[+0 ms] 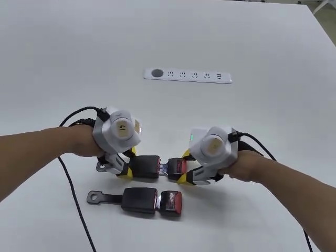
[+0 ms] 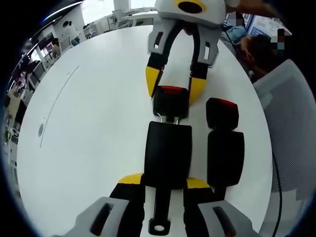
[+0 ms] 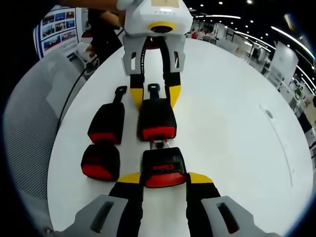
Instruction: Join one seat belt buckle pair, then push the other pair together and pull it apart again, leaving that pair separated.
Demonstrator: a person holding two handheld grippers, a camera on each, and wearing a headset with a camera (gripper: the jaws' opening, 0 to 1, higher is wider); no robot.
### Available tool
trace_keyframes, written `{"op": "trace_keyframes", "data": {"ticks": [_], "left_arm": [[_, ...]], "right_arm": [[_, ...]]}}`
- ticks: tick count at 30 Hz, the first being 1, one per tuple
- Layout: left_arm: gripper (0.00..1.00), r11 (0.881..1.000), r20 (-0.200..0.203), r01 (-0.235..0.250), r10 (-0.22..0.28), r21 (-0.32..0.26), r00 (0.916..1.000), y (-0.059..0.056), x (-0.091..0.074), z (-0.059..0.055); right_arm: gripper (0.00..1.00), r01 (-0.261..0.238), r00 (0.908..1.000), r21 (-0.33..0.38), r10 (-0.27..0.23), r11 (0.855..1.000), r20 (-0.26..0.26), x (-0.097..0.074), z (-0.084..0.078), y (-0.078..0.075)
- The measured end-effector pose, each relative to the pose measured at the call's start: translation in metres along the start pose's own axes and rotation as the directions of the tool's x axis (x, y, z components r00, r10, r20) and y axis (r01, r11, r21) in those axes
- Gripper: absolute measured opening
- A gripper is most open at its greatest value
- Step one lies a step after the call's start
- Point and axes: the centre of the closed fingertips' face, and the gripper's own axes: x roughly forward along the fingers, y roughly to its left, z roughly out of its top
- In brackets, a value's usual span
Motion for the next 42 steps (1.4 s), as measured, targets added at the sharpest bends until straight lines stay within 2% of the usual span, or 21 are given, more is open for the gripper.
{"op": "trace_keyframes", "data": {"ticks": [6, 11, 17, 42], "left_arm": [[0.29, 1.0, 0.001, -0.001, 0.001, -0.006, 1.0, 0.0, 0.0, 0.0], [0.29, 1.0, -0.013, 0.0, 0.0, -0.002, 0.9999, -0.001, 0.0, 0.0], [0.29, 1.0, -0.002, -0.002, 0.002, -0.007, 1.0, -0.002, 0.0, 0.001], [0.3, 1.0, -0.015, -0.005, 0.005, 0.002, 0.9999, -0.001, 0.0, 0.0]], "right_arm": [[0.29, 0.005, 1.0, 0.008, -0.005, 1.0, 0.007, 0.004, 0.006, 0.002], [0.29, 0.013, 0.9999, 0.027, -0.013, 1.0, 0.008, 0.012, 0.01, 0.0], [0.28, 0.014, 0.9999, 0.038, -0.014, 0.999, 0.003, 0.01, 0.009, 0.002], [0.3, 0.007, 1.0, 0.023, -0.007, 1.0, 0.005, 0.009, 0.009, 0.001]]}}
